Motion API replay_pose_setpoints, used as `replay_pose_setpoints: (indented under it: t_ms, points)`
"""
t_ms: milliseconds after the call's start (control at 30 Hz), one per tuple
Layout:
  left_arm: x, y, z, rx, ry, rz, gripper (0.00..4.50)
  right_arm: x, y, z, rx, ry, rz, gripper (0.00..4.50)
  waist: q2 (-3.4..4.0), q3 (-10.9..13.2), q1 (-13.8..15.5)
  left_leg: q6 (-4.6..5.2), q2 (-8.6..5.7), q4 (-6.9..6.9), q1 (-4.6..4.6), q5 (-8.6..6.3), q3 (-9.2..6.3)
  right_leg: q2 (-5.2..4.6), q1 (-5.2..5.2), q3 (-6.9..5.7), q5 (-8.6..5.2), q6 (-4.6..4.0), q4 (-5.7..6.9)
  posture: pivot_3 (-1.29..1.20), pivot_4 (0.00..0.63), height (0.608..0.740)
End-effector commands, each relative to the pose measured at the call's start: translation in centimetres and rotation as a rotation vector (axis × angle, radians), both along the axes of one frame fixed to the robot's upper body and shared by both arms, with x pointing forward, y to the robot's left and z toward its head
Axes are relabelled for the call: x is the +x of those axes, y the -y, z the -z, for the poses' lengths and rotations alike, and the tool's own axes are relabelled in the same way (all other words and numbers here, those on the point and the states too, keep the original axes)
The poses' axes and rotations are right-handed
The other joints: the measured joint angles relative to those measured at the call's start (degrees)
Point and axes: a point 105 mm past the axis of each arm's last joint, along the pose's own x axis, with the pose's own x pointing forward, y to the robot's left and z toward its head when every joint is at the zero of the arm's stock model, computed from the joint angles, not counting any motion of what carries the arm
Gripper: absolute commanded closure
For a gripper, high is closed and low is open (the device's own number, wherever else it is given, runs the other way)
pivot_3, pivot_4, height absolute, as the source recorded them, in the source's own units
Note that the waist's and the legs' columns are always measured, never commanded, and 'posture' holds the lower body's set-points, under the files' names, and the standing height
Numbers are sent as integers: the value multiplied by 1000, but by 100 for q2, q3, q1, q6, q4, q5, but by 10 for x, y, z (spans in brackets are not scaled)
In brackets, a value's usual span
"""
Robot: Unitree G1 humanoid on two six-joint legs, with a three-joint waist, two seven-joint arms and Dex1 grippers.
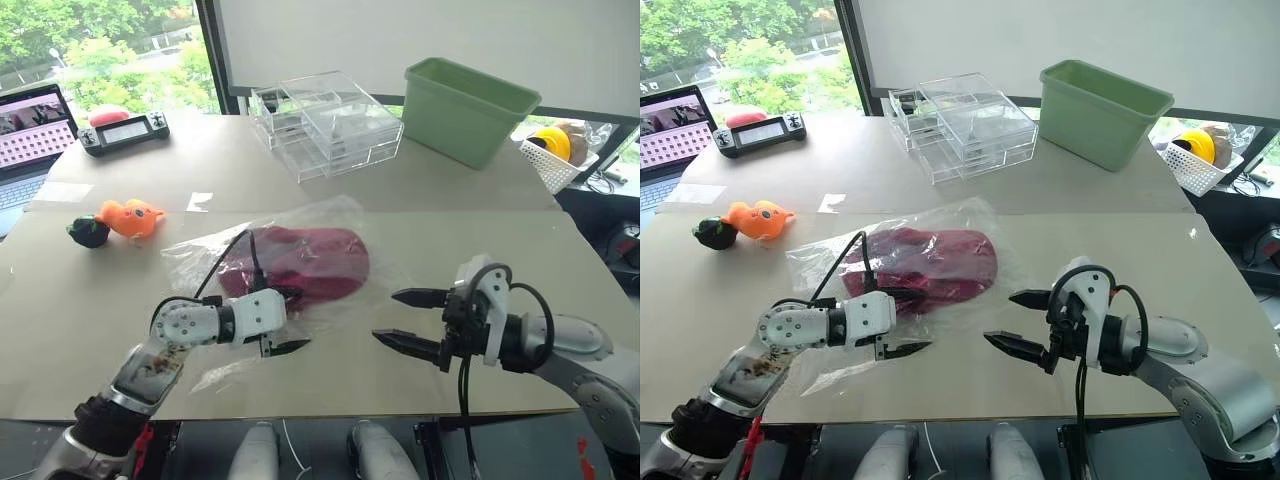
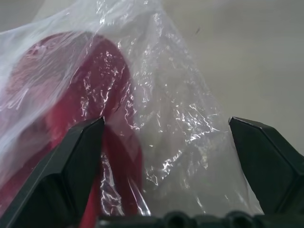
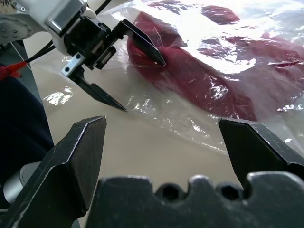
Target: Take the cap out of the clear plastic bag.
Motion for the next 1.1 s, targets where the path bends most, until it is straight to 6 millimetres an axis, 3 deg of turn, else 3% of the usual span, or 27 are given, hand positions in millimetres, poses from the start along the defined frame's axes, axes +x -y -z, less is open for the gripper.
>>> replay_pose_setpoints:
  t_ms: [33,267,467,600,933,1033,1100]
  points:
    - [14,-9,0,109,147,-34,0,-4,0,-11,12,51,0,32,0,0,8,0,-1,1,1,0,0,0,0,0,0,0,1,0,150,735]
    - [33,-41,12,276,193,-126,0,-6,-2,-11,21,55,10,32,4,-3,-16,0,1,1,13,0,2,0,9,2,0,1,4,0,150,735]
    - [74,-65,1,361,332,-326,0,-7,-4,-11,29,54,15,32,6,-5,-36,9,2,4,31,7,2,3,20,4,1,2,12,0,150,735]
    - [90,-78,8,454,359,-416,0,-7,-5,-11,32,56,20,32,8,-9,-32,11,0,5,36,8,5,3,24,10,3,4,13,0,150,735]
    - [102,-75,22,479,334,-467,0,-4,-4,-12,32,69,44,32,67,-69,-36,11,-3,5,47,8,7,3,32,15,4,5,18,0,150,735]
    - [100,-74,27,477,307,-460,662,-3,-3,-14,35,77,58,0,76,-75,-38,12,-3,4,48,8,8,3,32,18,3,5,18,0,150,735]
    - [100,-74,28,477,301,-458,1513,-3,-3,-14,34,78,63,0,76,-75,-39,12,-3,3,47,8,8,4,31,18,3,5,17,0,150,735]
